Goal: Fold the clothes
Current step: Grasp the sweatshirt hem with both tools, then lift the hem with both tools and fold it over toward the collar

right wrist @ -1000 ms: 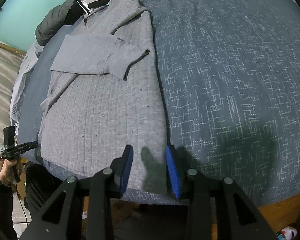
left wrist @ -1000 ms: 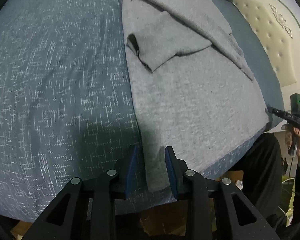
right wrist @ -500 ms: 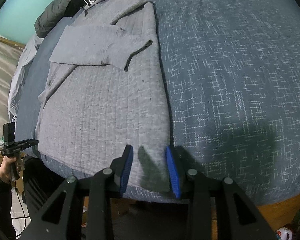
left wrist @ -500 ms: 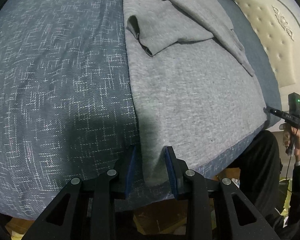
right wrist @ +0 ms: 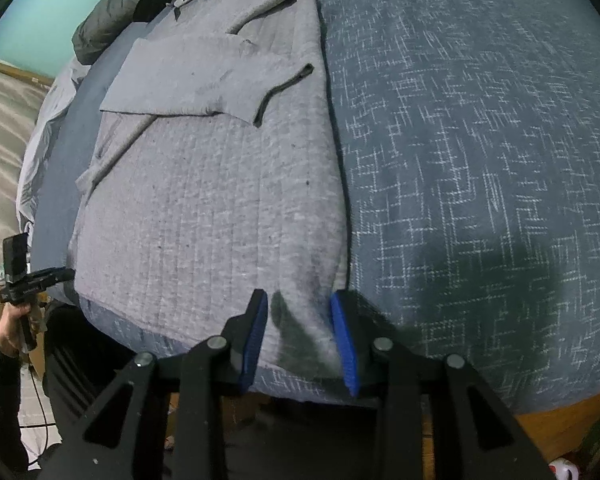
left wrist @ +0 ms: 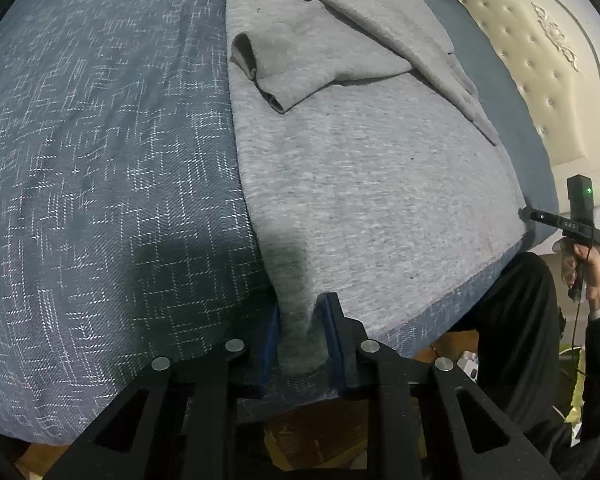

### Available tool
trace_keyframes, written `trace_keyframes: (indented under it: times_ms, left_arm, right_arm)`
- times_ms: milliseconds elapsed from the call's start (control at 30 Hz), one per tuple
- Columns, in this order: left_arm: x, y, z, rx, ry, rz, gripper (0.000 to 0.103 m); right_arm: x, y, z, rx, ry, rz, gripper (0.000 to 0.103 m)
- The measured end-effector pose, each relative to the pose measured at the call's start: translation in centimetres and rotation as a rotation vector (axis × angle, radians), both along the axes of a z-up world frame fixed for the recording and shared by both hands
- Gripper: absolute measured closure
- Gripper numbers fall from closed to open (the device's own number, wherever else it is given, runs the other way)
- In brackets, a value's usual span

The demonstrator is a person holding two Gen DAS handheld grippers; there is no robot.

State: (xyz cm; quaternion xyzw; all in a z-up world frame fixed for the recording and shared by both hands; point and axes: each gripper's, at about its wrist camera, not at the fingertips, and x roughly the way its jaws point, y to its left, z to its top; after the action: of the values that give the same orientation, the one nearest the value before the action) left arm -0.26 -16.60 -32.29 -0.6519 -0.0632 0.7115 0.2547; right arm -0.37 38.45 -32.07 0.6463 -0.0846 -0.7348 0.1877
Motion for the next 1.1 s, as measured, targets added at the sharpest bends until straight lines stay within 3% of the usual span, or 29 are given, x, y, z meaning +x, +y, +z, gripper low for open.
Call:
trace_keyframes:
  times_ms: [67,167,367,500,567,600,833,900,933,1100]
  left_arm:
    - [0.0,0.0,0.2,0.003,0.004,-0.002,0.088]
    - [0.1,0.1,0.4,0.002,0.010,-0.007,0.089]
    - [-0.2,0.9,0.8,0.006,0.019,-0.012,0.091]
    - [-0.7,0.5,0.4,0.006,0.017,-0.012,0.092]
    - [-0.9,-0.1,0.4,0.006,0.018,-0.018,0.092]
    - [-1.0,0.2,0.3,0.006,0.018,-0.019,0.092]
    - [-0.5,0.3,0.6,0.008,0.017,-0.018,0.092]
    - [-0.4,0.3,0.8,0.010,0.022,-0.022,0.092]
    - [-0.3,0.5,1.0,0.011,0.026,-0.025,0.092]
    - [0.0,0.5,2.0,0.019,0.044,-0.030,0.096]
  right_arm:
    - [0.1,0.0,0.0,0.002,0.007,0.002,0.087]
    - [0.1,0.4,0.2,-0.006,0.016,0.004,0.094]
    - [0.3,0.6,0.9,-0.010,0.038,0.020,0.097]
    - [0.2,1.0,0.6,0.000,0.021,-0.006,0.090]
    - [0.3,1.3,0.5,0.006,0.014,-0.012,0.075]
    - [0.3,1.4,0.3,0.005,0.005,-0.010,0.073]
    - [0.5,1.0,-0.7,0.002,-0.019,-0.002,0.072]
    - [0.6,0.7,-0.7,-0.002,-0.014,-0.001,0.079]
    - [0.6,0.6,-0.7,-0.004,-0.010,0.001,0.088]
    - [0.8,0.7,0.4,-0.015,0.013,0.015,0.096]
